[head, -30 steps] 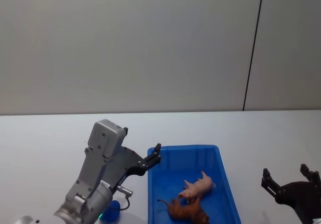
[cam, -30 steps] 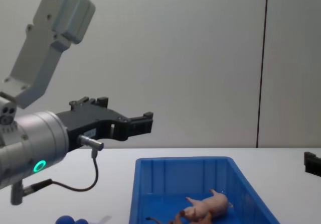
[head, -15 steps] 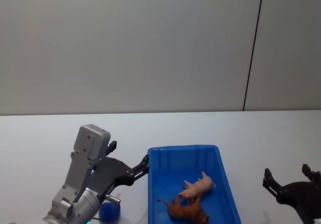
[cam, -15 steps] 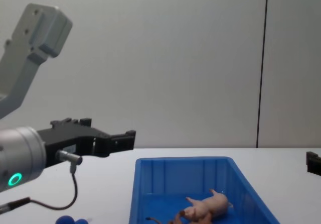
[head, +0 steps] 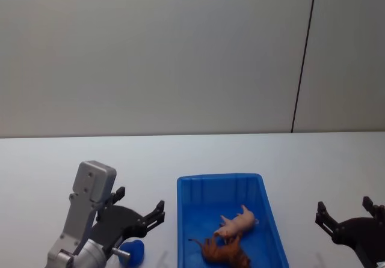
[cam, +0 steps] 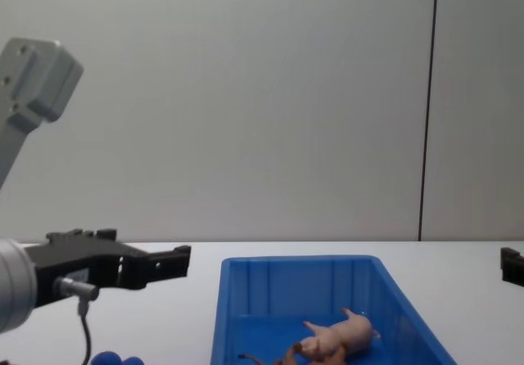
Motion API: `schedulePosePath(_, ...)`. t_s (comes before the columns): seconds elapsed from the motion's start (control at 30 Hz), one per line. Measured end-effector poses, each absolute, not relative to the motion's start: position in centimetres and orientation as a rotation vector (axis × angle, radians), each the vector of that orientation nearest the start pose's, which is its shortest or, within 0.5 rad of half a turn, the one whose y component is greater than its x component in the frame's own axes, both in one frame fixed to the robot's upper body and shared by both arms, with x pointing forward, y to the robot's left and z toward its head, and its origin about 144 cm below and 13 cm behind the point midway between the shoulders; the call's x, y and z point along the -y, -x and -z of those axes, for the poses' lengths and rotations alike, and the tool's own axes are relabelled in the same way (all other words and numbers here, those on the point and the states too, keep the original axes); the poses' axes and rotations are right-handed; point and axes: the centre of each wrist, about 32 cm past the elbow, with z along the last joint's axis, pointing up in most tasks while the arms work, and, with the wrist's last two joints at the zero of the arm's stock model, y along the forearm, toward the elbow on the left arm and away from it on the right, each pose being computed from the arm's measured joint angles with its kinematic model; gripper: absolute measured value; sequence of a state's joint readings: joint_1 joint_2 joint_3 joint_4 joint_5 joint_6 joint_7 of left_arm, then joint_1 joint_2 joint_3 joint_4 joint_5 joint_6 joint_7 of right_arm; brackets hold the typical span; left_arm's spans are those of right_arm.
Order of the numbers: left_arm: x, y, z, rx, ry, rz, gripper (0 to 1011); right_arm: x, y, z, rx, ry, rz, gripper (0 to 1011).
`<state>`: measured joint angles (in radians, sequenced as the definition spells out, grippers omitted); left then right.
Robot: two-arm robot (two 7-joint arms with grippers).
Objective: Pick up the two dolls from the table and place them into the box.
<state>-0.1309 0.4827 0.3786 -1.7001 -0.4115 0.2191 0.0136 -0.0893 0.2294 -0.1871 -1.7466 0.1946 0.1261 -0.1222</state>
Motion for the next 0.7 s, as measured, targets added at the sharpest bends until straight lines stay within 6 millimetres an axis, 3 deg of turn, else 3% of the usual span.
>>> schedulePosePath(0.7, -25.3, -45.5, -118.5, -0.119, -0.263, -1.243, 1001, 22.4, -42.7, -116.2, -0.042, 0.084, 1.474, 1001)
